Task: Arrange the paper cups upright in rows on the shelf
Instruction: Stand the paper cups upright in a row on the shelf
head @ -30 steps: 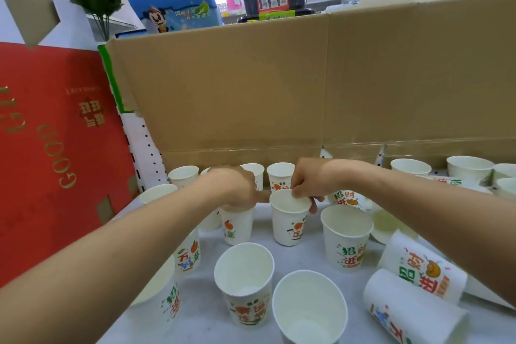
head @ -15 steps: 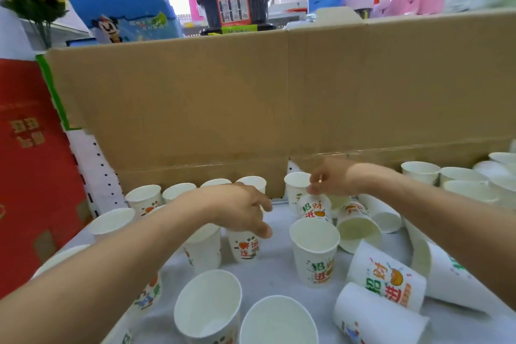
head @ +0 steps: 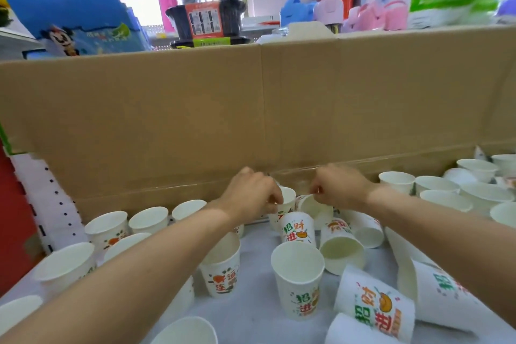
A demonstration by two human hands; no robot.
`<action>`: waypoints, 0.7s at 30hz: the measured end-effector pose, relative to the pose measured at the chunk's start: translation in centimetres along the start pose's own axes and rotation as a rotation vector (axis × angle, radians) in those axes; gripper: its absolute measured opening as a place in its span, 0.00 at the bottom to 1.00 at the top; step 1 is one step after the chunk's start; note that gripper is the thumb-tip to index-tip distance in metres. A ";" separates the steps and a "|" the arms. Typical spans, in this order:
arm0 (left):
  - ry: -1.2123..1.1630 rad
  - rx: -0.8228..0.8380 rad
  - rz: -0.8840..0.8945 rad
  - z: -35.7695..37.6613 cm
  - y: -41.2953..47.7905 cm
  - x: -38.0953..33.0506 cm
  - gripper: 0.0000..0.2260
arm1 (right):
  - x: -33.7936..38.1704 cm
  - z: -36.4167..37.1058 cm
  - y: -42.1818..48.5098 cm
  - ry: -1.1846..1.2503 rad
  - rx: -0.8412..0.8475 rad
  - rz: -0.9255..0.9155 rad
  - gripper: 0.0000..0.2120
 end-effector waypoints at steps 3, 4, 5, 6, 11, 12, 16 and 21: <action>0.059 0.011 0.043 0.3 0.2 0.2 0.11 | -0.9 0.1 0.7 0.046 -0.039 0.081 0.11; 0.076 0.011 0.050 0.4 0.2 0.3 0.10 | -1.3 0.2 0.9 0.096 -0.034 0.115 0.09; 0.084 0.011 0.050 0.5 0.1 0.3 0.09 | -1.7 0.3 1.1 0.167 -0.018 0.145 0.08; 0.087 0.009 0.045 0.6 0.0 0.4 0.09 | -2.0 0.4 1.2 0.242 0.005 0.168 0.08; 0.047 0.020 -0.027 0.5 -0.5 1.3 0.11 | -2.5 1.0 1.4 0.369 0.062 0.224 0.11; -0.012 0.009 -0.051 0.3 -0.6 1.2 0.11 | -2.6 1.1 1.3 0.364 0.052 0.228 0.11; -0.256 -0.020 -0.234 -1.6 -1.6 -1.7 0.13 | -2.9 0.2 0.1 0.243 0.000 0.187 0.10; -0.200 0.292 -0.394 -1.5 -1.8 -5.1 0.26 | -1.1 -3.0 -5.3 0.409 0.128 0.105 0.07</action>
Point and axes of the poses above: each hand's wrist, its own y-axis towards the middle knuckle, its own z-axis out of the palm, x = y × z, the point moved 2 cm from there along y, towards the middle knuckle, and after that the axes turned 13 degrees about -z, right-handed, at the moved point
